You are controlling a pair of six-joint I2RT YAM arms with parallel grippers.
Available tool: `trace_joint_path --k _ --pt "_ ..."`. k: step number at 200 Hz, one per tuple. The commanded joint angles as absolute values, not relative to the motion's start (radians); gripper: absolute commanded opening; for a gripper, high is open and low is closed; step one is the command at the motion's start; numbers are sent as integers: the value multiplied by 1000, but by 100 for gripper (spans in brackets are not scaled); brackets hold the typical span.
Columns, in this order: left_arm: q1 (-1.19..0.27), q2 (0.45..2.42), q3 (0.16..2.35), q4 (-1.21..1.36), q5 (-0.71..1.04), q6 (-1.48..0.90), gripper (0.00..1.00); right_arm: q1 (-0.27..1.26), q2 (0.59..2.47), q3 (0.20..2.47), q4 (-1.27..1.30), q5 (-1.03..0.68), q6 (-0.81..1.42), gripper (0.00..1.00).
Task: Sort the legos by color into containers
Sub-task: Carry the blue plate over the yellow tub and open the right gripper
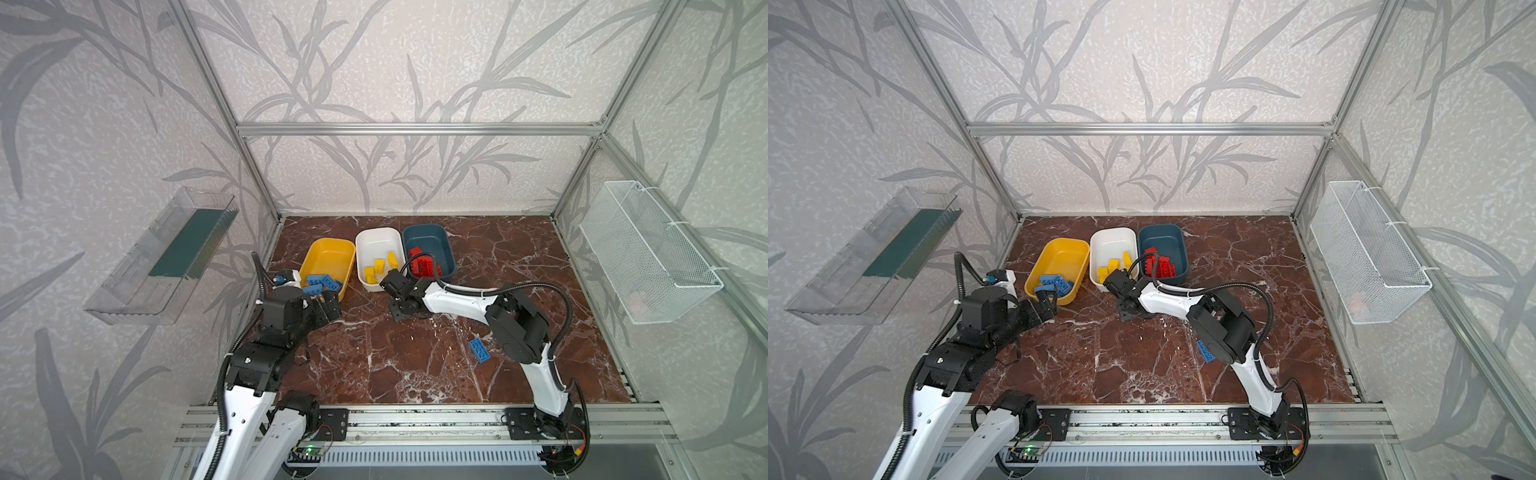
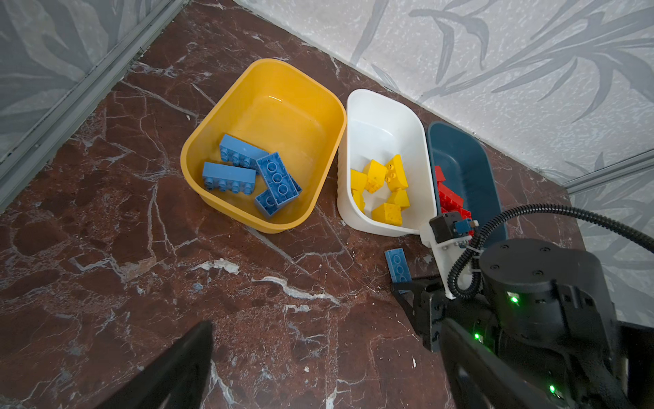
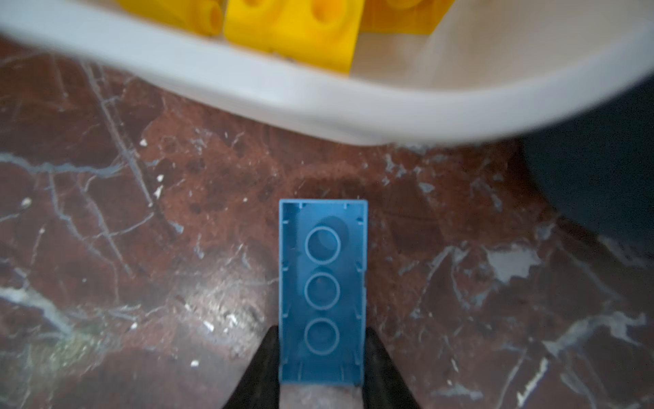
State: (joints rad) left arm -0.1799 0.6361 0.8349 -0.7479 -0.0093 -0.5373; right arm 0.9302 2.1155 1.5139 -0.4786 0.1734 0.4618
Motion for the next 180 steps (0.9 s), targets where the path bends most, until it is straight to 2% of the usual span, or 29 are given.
trace_joint_path --k 1,43,76,129,180 --pt "-167 626 835 -749 -8 -522 99 974 1996 1465 -487 159 460 26" --pt "-160 616 835 -752 -12 -522 99 1012 1907 1464 -490 107 438 26" --pt "-158 608 834 -753 -15 -523 99 1013 1929 1519 -393 1 394 25" --pt "-160 612 834 -751 -9 -523 99 1011 2142 1809 -338 -178 393 25" --pt "-164 617 834 -748 5 -525 99 981 2361 2099 -334 -280 447 25"
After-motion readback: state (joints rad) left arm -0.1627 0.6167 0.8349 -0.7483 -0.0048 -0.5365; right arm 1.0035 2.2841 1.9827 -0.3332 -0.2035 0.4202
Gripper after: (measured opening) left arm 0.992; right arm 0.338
